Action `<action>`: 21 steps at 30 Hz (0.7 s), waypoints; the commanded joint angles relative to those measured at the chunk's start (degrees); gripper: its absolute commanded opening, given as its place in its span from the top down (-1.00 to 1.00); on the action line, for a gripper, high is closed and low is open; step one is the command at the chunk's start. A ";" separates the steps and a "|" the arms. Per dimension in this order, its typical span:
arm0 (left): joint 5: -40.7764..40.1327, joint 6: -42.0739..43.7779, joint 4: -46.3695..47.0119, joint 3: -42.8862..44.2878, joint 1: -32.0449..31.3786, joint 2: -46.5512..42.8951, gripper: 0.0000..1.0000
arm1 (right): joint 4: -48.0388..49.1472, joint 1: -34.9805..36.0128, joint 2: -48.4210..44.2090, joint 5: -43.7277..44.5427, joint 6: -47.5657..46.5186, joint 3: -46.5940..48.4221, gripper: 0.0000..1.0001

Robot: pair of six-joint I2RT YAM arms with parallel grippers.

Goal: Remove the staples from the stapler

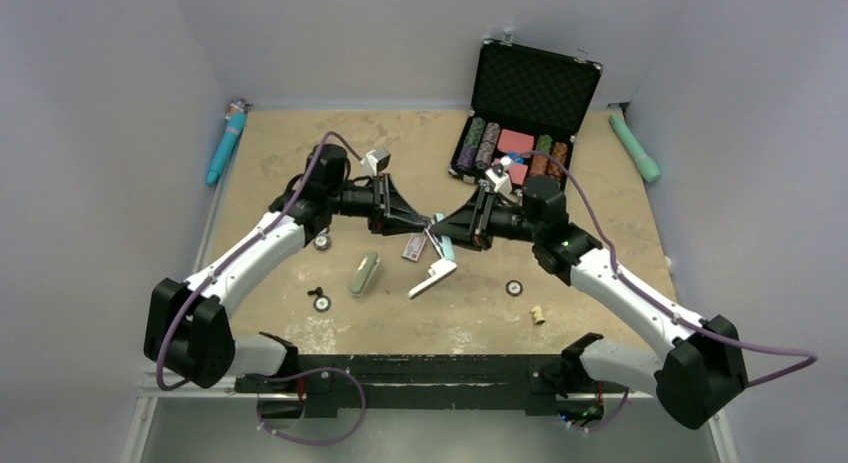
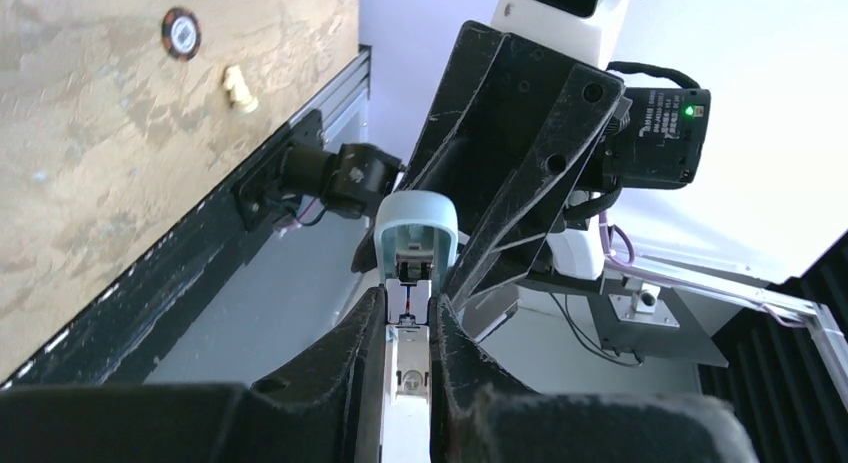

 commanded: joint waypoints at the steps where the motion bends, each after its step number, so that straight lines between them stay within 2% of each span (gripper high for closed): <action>1: -3.36 5.64 -13.33 0.21 0.94 -5.97 1.00 | -3.82 -1.90 -5.99 7.25 7.55 -6.48 1.00; 6: -7.61 6.02 -21.62 -2.79 1.05 -8.62 1.00 | -9.47 -2.38 -10.45 11.50 12.99 -12.65 1.00; 11: -12.69 3.80 -30.54 -5.13 1.05 -11.10 1.00 | -21.12 -2.40 -9.95 13.98 15.43 -13.83 1.00; 13: -17.01 2.72 -38.94 -4.78 1.05 -11.77 1.00 | -22.47 -2.42 -10.28 13.52 19.22 -15.74 1.00; 16: -27.34 2.90 -57.57 -1.80 1.57 -12.12 1.00 | -21.78 -2.39 -10.90 12.11 23.95 -20.04 1.00; 18: -33.56 3.30 -64.25 0.42 3.32 -11.45 1.00 | -22.89 -2.42 -9.21 12.00 24.10 -20.80 1.00; 19: -35.28 3.53 -66.30 1.25 4.01 -10.63 0.94 | -22.93 -2.41 -7.75 11.40 23.79 -21.14 1.00; 21: -37.37 4.78 -67.50 3.75 4.30 -8.26 0.68 | -21.71 -2.33 -4.26 10.44 22.79 -21.39 1.00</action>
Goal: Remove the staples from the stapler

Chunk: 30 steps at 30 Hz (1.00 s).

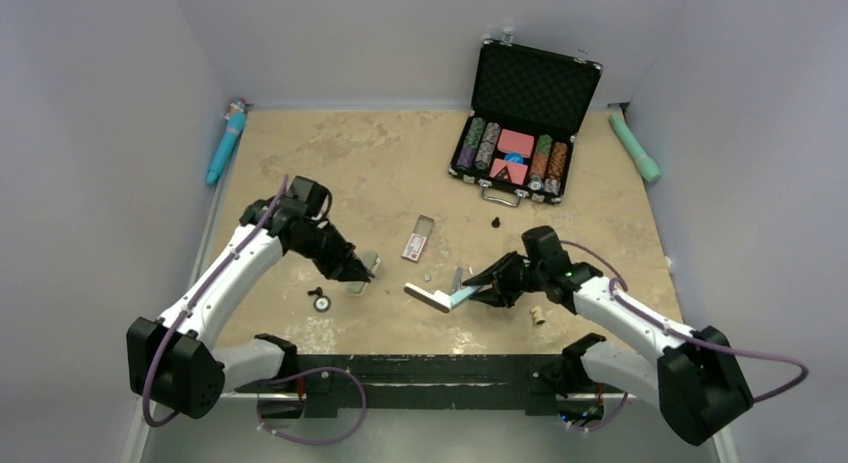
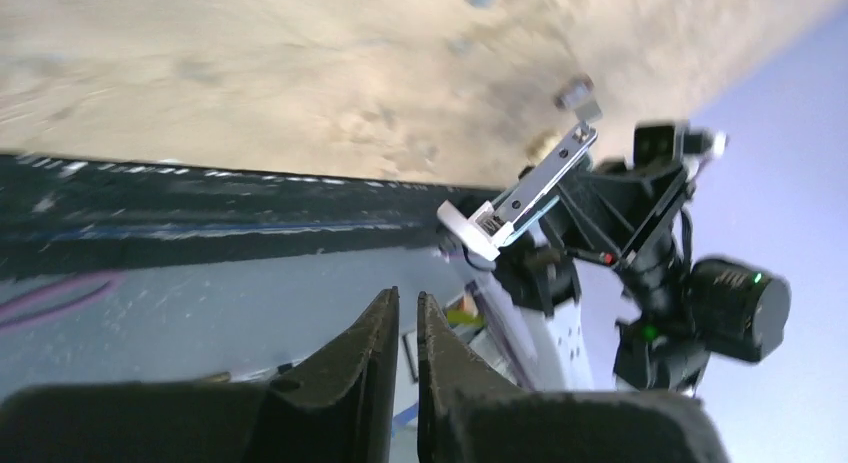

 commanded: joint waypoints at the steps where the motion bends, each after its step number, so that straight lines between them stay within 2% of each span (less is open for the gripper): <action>1: -13.47 0.32 -18.11 7.11 2.34 2.88 0.58 | -2.25 -0.65 5.68 0.23 0.72 -1.04 1.00; 3: -15.61 0.97 -19.64 9.07 2.29 4.49 0.21 | 0.09 -0.65 7.85 -0.47 0.62 -0.30 1.00; 5: -15.28 1.75 -18.77 9.12 2.29 4.84 0.03 | 0.24 -0.63 9.56 0.07 -0.67 2.41 1.00; 8: -13.19 4.63 -14.84 7.54 2.29 4.65 -0.13 | -0.59 -0.65 12.05 0.18 -4.01 6.81 1.00; 14: -11.65 9.39 -12.97 8.54 2.29 5.36 -0.22 | -0.31 -0.65 14.09 -1.10 -9.49 12.37 1.00; 19: -11.62 12.29 -7.94 10.19 2.29 1.16 -0.56 | -5.39 -0.64 16.72 0.21 -19.26 22.93 1.00; 23: -12.21 14.16 -4.51 10.99 2.30 -2.11 -0.86 | -7.95 -0.65 16.77 3.73 -23.20 28.81 1.00; 27: -11.85 16.17 -3.54 12.14 2.31 -3.71 -0.88 | -7.22 -0.65 15.64 4.65 -22.81 29.81 1.00; 28: -8.52 18.57 -1.56 12.98 2.29 -4.71 -0.67 | -7.30 -0.64 14.80 5.25 -21.94 29.86 1.00; 29: -7.83 19.64 -1.18 13.37 2.29 -5.32 -0.38 | -7.36 -0.61 14.49 5.44 -21.74 29.86 1.00; 30: -7.51 20.83 -0.90 13.68 2.29 -6.10 -0.22 | -7.35 -0.64 14.23 5.55 -21.53 29.86 1.00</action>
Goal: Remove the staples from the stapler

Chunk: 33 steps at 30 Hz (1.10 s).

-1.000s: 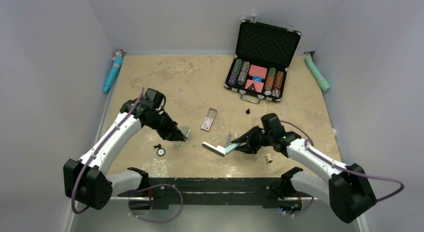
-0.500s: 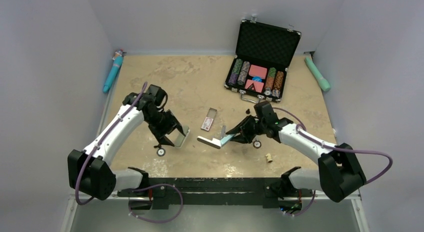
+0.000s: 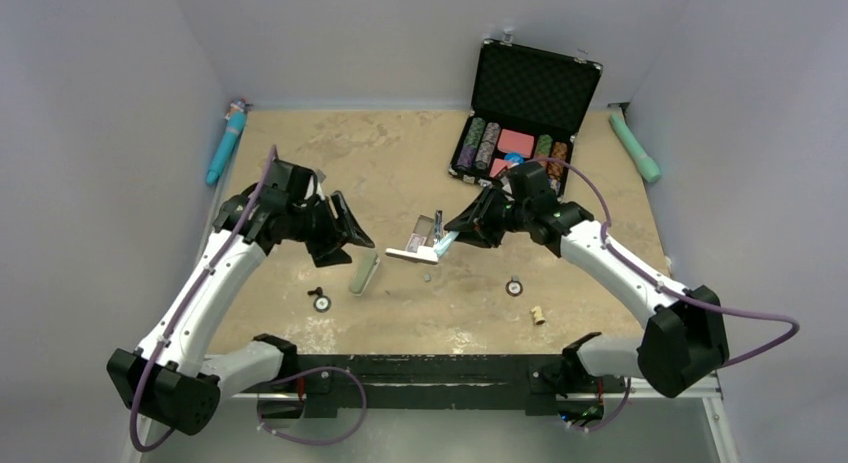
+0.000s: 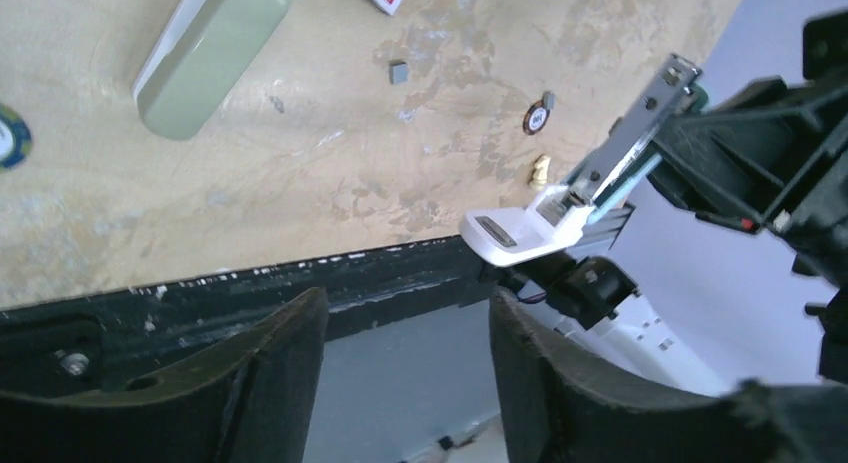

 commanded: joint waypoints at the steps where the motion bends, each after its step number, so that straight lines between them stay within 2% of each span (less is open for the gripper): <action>1: 3.47 6.83 3.95 3.41 0.11 -3.47 -0.07 | -0.49 0.09 -2.41 1.66 -0.22 1.76 1.00; 5: 4.86 8.91 5.21 2.76 0.00 -6.69 0.54 | -0.56 0.11 -2.98 1.59 0.27 2.46 1.00; 12: 7.85 8.44 9.53 -1.41 -2.16 -7.95 1.00 | -0.58 0.14 -3.11 0.48 1.32 5.35 1.00; 19: 5.88 9.63 9.94 4.83 -7.71 -2.75 1.00 | -0.16 0.10 -2.34 -0.14 2.05 8.99 1.00; 33: 1.82 12.10 8.95 12.68 -8.26 3.92 1.00 | 2.87 0.44 -1.78 -6.10 0.80 11.11 1.00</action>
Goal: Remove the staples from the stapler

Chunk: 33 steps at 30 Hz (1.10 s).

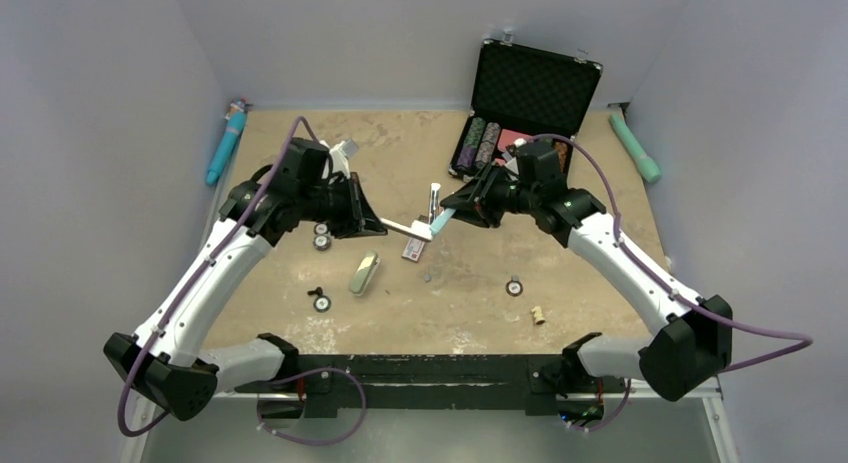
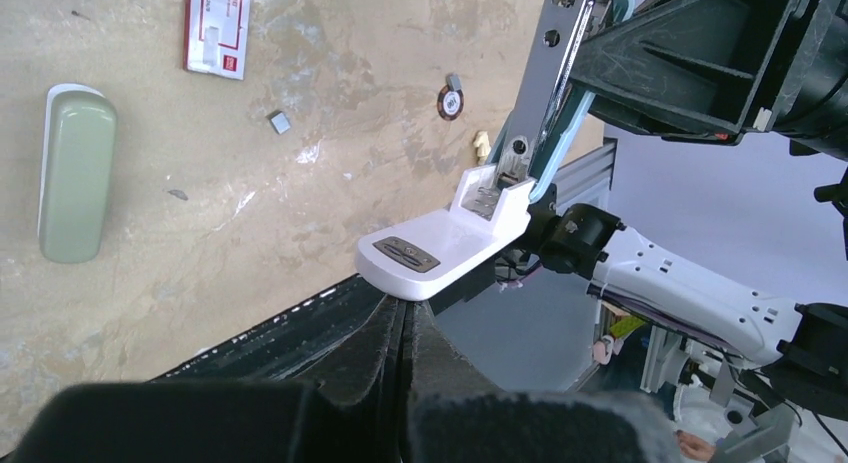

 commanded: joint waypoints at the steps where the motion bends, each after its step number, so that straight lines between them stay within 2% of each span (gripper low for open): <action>1: -1.19 2.37 1.97 3.44 -0.31 1.18 1.00 | 4.56 0.42 -0.43 -5.87 -0.26 2.80 1.00; 9: 1.62 1.58 5.68 5.09 -0.35 3.07 1.00 | 3.62 3.23 2.97 -9.01 -4.07 8.85 1.00; 16: 1.78 1.04 6.10 5.29 -1.44 4.25 1.00 | 2.03 13.37 10.04 -8.28 -7.04 17.21 1.00; 22: 1.01 2.39 3.08 5.97 -1.58 5.09 1.00 | -6.98 15.80 16.40 -6.50 -13.60 28.20 1.00; 28: -3.46 5.62 -2.16 6.44 -1.52 3.59 1.00 | -5.86 15.81 14.96 -6.37 -13.62 26.70 1.00; 33: -6.71 7.96 -6.46 5.79 -1.49 2.66 1.00 | -7.68 15.22 13.27 -2.95 -14.91 24.96 1.00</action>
